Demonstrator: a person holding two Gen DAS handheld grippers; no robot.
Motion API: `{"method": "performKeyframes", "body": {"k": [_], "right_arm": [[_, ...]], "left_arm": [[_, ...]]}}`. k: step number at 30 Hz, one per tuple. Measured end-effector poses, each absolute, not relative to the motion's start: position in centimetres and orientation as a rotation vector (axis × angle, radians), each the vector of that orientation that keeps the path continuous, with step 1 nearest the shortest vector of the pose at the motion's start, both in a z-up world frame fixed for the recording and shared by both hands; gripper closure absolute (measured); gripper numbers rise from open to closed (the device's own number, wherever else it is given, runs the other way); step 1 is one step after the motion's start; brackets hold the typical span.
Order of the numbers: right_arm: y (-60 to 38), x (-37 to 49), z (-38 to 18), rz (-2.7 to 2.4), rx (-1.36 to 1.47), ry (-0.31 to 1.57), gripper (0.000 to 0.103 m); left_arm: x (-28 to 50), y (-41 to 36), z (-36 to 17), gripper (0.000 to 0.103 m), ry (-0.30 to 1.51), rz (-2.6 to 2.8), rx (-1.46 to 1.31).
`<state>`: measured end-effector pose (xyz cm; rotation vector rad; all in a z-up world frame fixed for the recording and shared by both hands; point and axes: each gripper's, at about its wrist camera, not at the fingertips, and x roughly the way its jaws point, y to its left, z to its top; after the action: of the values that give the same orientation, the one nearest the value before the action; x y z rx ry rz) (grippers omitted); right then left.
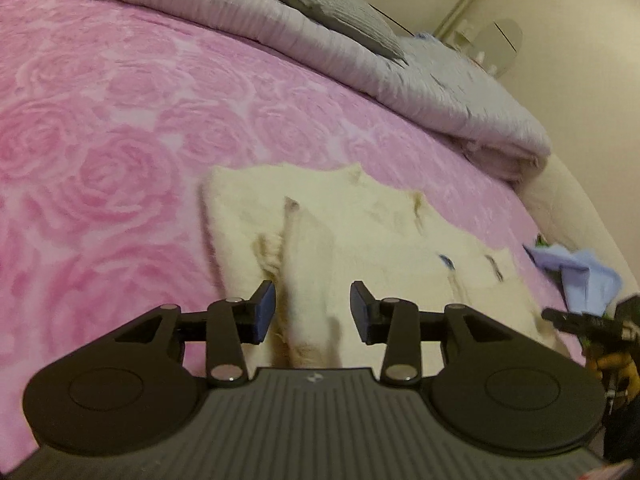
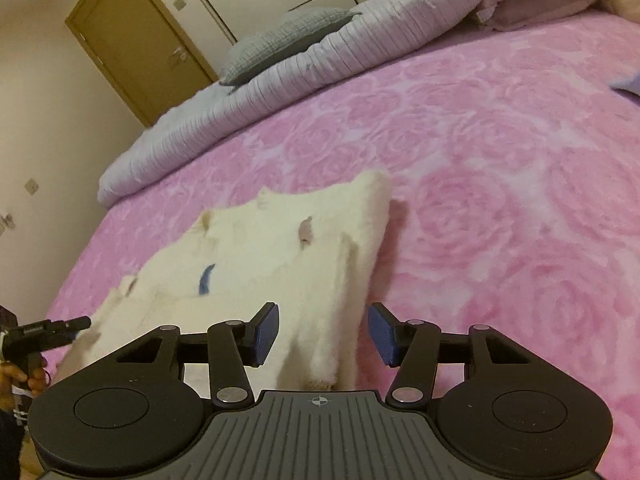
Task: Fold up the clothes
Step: 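Lift the hem with both grippers and fold it over toward the collar, then release the folded hem and open both grippers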
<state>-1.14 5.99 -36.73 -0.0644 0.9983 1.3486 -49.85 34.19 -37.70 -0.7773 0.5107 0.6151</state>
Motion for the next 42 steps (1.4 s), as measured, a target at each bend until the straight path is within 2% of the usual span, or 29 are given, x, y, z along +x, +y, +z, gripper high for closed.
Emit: {"method": "performKeyframes", "body": {"k": [1,3,4,9,11,14,16,28,33,35,38,39,40,42], "right_arm": [[6.3,-1.2,-36.9,1.346,-0.076,1.001,0.063],[6.4,-1.8,-36.7,1.364,-0.109,0.982,0.08],[6.5,-2.2,-36.6,1.371,-0.129,0.961,0.084],[5.5,-5.6,-35.3,1.383,-0.285,0.749,0.085],[5.2,-6.4,-34.7,1.378,-0.297,0.663,0.09],[5.4,-7.0,-33.4,1.359,-0.275,0.517,0.091],[6.7,-6.2,-33.1,1.335,-0.257,0.501,0.091],[16.8,-2.5,-35.4,1.238,-0.311,0.506,0.091],[19.9,-1.2,-38.3,1.184,-0.365,0.621,0.09],[21.2,-0.7,-39.9,1.156,-0.404,0.686,0.09],[21.3,-0.7,-40.6,1.139,-0.438,0.689,0.088],[20.5,-0.8,-39.9,1.113,-0.419,0.674,0.081],[19.8,-0.8,-39.3,1.086,-0.399,0.659,0.066],[17.5,-1.1,-38.5,1.066,-0.348,0.663,0.051]], "left_arm": [[-49.7,34.0,-37.7,0.069,0.515,0.615,-0.768],[-49.7,33.1,-37.4,0.087,0.513,0.623,-0.722],[-49.8,32.6,-37.3,0.095,0.51,0.625,-0.697],[-50.3,30.8,-36.4,0.096,0.474,0.646,-0.587],[-50.3,31.1,-35.8,0.097,0.439,0.667,-0.561],[-50.0,32.0,-34.8,0.097,0.388,0.695,-0.509],[-49.2,33.7,-34.3,0.097,0.375,0.71,-0.487],[-43.1,42.1,-36.3,0.097,0.459,0.76,-0.417],[-41.6,44.1,-39.7,0.095,0.57,0.785,-0.468],[-41.5,44.4,-40.8,0.085,0.608,0.803,-0.473],[-42.9,44.3,-40.2,0.082,0.576,0.831,-0.497],[-43.8,44.1,-39.5,0.082,0.562,0.859,-0.495],[-44.7,43.8,-38.9,0.084,0.55,0.887,-0.492],[-46.9,42.9,-37.5,0.086,0.537,0.933,-0.492]]}}
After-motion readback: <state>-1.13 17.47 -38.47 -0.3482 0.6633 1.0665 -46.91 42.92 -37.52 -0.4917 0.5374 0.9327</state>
